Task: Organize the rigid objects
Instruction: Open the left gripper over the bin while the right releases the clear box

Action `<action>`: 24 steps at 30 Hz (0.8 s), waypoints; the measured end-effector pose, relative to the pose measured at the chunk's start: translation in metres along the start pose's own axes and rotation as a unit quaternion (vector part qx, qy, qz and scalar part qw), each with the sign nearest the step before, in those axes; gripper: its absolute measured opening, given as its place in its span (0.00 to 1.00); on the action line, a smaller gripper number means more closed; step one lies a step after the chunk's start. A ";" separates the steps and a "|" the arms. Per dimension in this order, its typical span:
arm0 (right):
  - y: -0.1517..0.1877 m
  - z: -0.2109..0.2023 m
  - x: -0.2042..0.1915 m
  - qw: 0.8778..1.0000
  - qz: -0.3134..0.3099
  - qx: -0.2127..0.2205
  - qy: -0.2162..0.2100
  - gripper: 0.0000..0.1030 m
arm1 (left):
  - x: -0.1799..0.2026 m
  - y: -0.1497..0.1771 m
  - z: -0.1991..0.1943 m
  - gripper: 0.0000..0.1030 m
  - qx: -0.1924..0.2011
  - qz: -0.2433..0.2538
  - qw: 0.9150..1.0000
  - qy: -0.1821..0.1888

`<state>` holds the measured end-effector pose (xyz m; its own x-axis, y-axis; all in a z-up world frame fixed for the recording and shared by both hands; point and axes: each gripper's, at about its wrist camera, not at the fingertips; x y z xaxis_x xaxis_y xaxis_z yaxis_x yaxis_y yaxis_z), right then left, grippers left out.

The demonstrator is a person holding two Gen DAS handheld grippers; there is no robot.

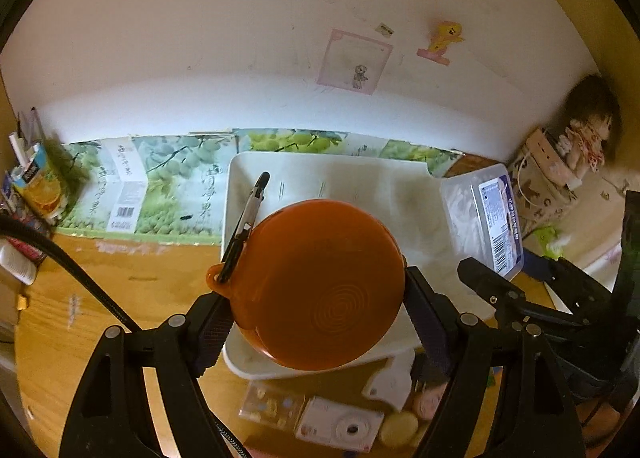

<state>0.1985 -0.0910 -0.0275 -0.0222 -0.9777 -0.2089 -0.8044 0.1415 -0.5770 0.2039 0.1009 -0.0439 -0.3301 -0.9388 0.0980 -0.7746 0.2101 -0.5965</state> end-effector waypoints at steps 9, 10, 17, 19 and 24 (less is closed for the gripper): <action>-0.006 0.045 0.019 1.000 0.014 -0.008 -0.020 0.61 | -0.004 -0.014 0.035 0.79 0.030 0.001 1.000 -0.007; -0.006 0.052 0.021 1.000 0.015 -0.015 -0.014 0.60 | -0.005 -0.015 0.039 0.79 0.029 -0.001 1.000 -0.007; -0.002 0.078 0.028 0.998 0.035 -0.034 -0.032 0.49 | -0.008 -0.020 0.068 0.80 0.008 -0.015 1.000 -0.003; -0.001 0.081 0.028 0.998 0.032 -0.037 -0.034 0.49 | -0.008 -0.019 0.073 0.79 -0.001 -0.019 1.000 -0.004; -0.002 0.082 0.029 0.998 0.035 -0.032 -0.041 0.50 | -0.008 -0.022 0.069 0.80 0.014 -0.024 1.000 -0.004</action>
Point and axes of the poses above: each gripper's, at about its wrist camera, not at the fingertips, and z roughly the way its jaws point, x to its right, y to its underside, and after that the axes turned 12 degrees about z, right-handed
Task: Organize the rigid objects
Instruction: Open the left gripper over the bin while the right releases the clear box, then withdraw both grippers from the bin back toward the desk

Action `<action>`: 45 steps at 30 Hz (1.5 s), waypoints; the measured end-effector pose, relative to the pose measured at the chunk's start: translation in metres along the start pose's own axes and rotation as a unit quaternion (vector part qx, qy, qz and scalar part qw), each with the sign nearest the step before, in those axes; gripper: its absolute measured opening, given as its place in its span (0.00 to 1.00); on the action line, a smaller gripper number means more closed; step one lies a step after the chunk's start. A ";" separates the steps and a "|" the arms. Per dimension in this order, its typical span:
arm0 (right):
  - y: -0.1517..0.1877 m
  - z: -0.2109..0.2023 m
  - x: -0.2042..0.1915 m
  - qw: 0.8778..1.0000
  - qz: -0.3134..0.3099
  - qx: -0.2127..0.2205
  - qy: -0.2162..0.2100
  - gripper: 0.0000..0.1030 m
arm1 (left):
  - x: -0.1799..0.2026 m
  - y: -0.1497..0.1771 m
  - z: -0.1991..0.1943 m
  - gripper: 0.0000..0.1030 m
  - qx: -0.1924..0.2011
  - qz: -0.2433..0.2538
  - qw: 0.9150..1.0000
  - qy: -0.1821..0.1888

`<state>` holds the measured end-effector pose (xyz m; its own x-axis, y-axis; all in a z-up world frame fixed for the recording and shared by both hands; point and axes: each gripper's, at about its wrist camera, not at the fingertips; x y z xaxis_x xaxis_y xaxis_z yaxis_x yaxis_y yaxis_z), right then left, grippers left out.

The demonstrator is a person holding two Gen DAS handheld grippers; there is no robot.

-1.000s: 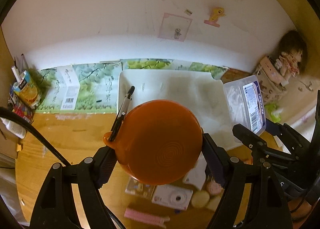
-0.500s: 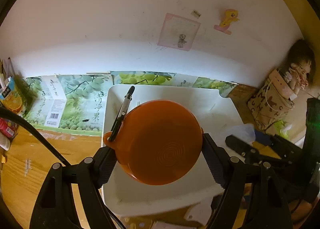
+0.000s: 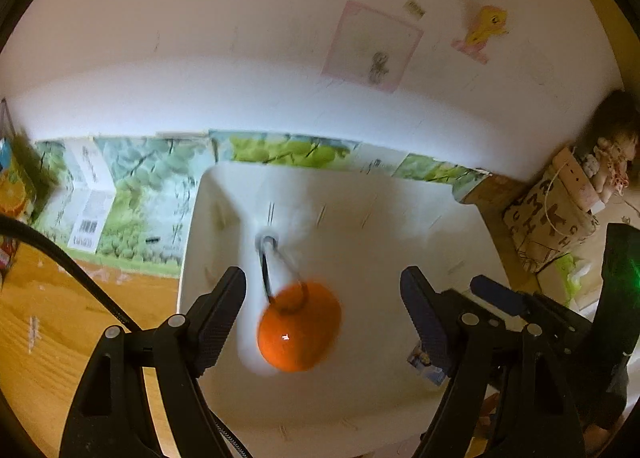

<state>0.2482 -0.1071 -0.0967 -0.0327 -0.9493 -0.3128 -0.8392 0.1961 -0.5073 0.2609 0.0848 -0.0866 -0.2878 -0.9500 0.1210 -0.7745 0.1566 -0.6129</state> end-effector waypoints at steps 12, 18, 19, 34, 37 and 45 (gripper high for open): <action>0.000 -0.039 -0.006 0.999 0.009 0.040 -0.001 0.70 | 0.002 -0.009 -0.034 0.83 0.033 -0.003 0.999 0.008; 0.006 -0.077 -0.014 0.996 0.013 0.085 0.000 0.78 | 0.008 -0.002 -0.072 0.85 0.068 0.017 0.997 -0.008; 0.008 -0.084 -0.014 0.996 0.015 0.092 0.000 0.78 | 0.010 0.000 -0.080 0.85 0.074 0.021 0.997 -0.010; 0.072 -0.167 -0.034 0.987 0.024 0.157 -0.001 0.79 | 0.027 0.050 -0.175 0.86 0.140 0.057 0.987 -0.048; 0.088 -0.181 -0.038 0.986 0.027 0.166 0.000 0.79 | 0.028 0.063 -0.193 0.86 0.151 0.062 0.985 -0.055; 0.128 -0.213 -0.043 0.982 0.025 0.186 0.003 0.79 | 0.029 0.101 -0.224 0.86 0.164 0.072 0.982 -0.065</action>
Point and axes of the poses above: each gripper's, at about its wrist camera, not at the fingertips, and z roughly the way its jaws point, x to its right, y to its underside, and after that the axes turned 12 degrees about z, right-handed
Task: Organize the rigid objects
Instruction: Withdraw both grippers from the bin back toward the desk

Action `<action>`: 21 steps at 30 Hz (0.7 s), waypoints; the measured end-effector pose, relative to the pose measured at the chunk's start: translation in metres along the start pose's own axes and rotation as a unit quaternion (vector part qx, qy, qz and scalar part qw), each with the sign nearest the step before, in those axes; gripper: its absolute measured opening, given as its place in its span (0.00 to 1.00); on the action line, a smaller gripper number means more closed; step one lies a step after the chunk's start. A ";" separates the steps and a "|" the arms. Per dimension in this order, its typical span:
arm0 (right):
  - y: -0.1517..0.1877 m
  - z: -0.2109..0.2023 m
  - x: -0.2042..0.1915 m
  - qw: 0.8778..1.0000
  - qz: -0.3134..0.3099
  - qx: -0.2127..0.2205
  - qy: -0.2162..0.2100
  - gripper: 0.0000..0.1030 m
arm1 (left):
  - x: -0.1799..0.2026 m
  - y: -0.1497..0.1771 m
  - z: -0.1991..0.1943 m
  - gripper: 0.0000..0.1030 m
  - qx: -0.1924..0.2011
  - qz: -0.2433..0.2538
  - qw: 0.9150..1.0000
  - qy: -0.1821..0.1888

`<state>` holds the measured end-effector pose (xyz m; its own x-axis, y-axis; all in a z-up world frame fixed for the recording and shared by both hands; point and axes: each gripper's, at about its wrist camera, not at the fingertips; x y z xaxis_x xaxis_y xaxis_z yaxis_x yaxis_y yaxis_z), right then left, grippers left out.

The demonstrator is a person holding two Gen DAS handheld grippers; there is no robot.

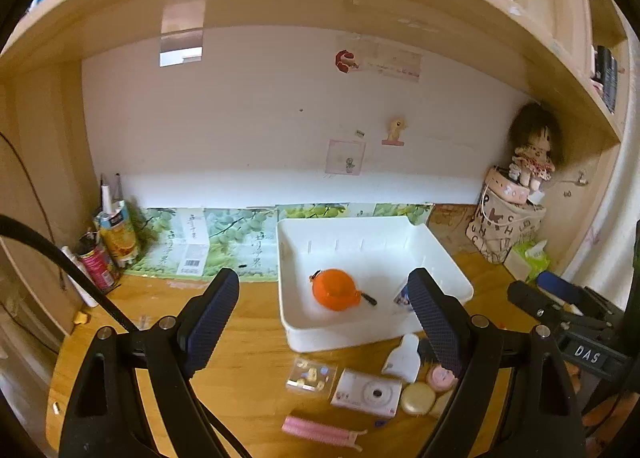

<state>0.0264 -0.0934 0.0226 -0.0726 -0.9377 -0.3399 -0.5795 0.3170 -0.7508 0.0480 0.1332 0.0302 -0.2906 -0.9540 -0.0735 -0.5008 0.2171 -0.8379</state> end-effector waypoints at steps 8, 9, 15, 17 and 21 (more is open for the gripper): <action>0.025 -0.026 0.005 1.000 0.004 -0.003 0.005 0.79 | 0.006 0.026 -0.025 0.86 -0.015 0.015 1.000 -0.009; 0.028 -0.027 0.006 1.000 0.005 -0.006 0.006 0.79 | 0.007 0.029 -0.027 0.86 -0.018 0.016 1.000 -0.009; 0.044 -0.031 0.014 0.999 0.011 -0.026 0.014 0.80 | 0.012 0.049 -0.031 0.86 -0.040 0.018 0.999 -0.010; 0.050 -0.031 0.017 0.999 0.012 -0.031 0.018 0.79 | 0.013 0.055 -0.031 0.86 -0.051 0.016 0.999 -0.009; 0.060 -0.027 0.023 0.998 0.015 -0.050 0.023 0.79 | 0.016 0.069 -0.027 0.86 -0.080 0.020 0.997 -0.006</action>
Point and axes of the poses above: each gripper's, at about its wrist camera, not at the fingertips, and z roughly the way its jaws point, x to its right, y to its underside, and after that the axes turned 12 degrees about z, right-handed
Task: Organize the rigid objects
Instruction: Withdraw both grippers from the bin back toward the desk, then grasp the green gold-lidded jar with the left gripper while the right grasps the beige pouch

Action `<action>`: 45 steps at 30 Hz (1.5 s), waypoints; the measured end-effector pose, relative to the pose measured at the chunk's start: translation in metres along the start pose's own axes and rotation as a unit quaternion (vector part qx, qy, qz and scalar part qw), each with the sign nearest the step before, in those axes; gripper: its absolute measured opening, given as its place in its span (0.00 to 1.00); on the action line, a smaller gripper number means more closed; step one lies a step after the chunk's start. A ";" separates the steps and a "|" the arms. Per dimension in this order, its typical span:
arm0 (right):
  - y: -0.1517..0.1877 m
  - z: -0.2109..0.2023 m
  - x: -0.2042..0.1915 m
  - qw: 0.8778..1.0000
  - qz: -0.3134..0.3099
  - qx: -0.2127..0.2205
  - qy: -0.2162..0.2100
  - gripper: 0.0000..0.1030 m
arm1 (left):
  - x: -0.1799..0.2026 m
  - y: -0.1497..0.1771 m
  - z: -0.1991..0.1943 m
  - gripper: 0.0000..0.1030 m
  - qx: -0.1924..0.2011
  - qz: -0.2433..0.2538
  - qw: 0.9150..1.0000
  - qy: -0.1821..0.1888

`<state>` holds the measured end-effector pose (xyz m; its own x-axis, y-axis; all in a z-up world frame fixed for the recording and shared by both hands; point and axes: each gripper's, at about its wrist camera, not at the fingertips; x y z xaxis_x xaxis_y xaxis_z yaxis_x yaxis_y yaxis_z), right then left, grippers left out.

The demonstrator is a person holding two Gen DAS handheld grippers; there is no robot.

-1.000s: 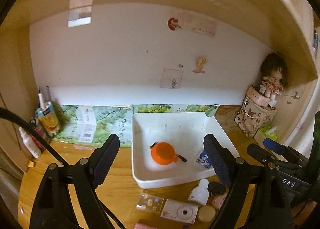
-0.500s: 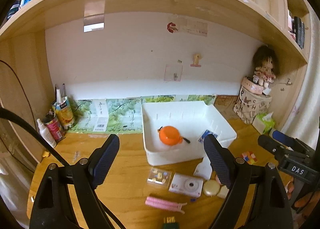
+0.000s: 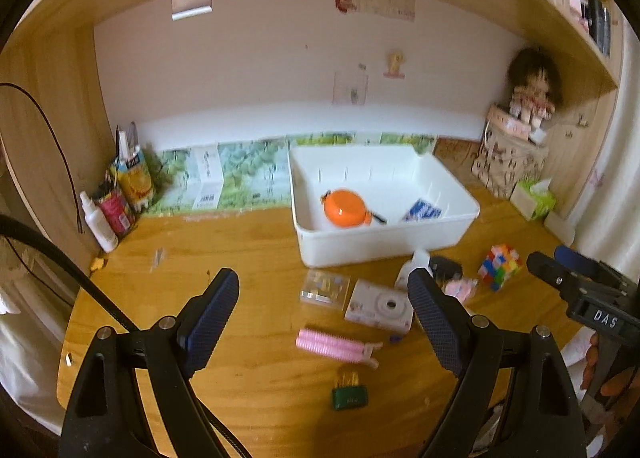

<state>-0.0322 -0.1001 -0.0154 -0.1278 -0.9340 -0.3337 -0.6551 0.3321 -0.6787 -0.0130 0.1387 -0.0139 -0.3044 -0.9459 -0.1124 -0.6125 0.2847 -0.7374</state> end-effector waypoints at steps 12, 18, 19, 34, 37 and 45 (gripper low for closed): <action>0.034 0.045 0.012 0.995 0.009 -0.101 0.016 0.79 | 0.010 0.030 0.042 0.86 -0.112 0.033 0.993 0.031; 0.037 0.075 0.027 0.987 0.050 -0.152 0.034 0.79 | 0.018 0.039 0.074 0.86 -0.179 0.054 0.980 0.070; 0.037 0.079 0.029 0.985 0.052 -0.159 0.038 0.79 | 0.019 0.040 0.079 0.86 -0.189 0.056 0.978 0.074; 0.055 0.132 0.051 0.953 0.096 -0.264 0.112 0.79 | 0.041 0.069 0.141 0.86 -0.348 0.098 0.920 0.152; 0.058 0.138 0.050 0.948 0.094 -0.276 0.123 0.79 | 0.042 0.074 0.147 0.85 -0.363 0.099 0.912 0.161; 0.056 0.156 0.044 0.939 0.086 -0.304 0.136 0.79 | 0.046 0.075 0.162 0.77 -0.385 0.083 0.899 0.193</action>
<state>0.0414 -0.1019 -0.1699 -0.4017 -0.8999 -0.1695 -0.9010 0.4215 -0.1026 0.0458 0.0916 -0.1821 -0.5776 -0.7982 0.1711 -0.8133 0.5808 -0.0358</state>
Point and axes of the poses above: each gripper's, at about its wrist camera, not at the fingertips, and z roughly the way its jaws point, x to its right, y to its underside, and after that the axes turned 12 degrees about z, right-handed
